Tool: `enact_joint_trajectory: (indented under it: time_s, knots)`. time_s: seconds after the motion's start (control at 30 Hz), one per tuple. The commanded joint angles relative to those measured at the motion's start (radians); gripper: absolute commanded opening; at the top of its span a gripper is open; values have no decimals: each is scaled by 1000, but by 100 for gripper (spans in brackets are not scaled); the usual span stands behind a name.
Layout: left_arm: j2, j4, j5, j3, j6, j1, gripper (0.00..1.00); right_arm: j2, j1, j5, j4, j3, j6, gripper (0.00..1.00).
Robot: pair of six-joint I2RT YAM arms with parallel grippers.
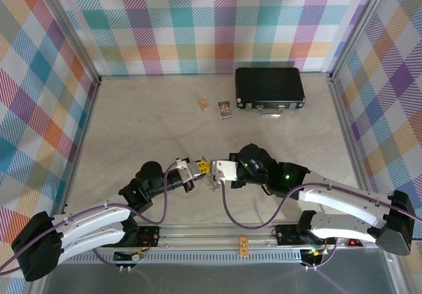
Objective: Put the keys on the keyring
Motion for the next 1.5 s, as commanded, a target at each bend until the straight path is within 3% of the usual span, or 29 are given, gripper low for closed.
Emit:
enact_joint_trajectory:
  time_s: [0.0,1.23,1.47]
  knots:
    - [-18,55,12,9,-10,-13,0,1,-2,11,33,29,26,0]
    - [-17,49,10,13,-14,-13,0,0,-3,12,57,30,64,0]
    - [-25,59,3,8,-15,-13,0,-7,-9,-42,99,-8,63,0]
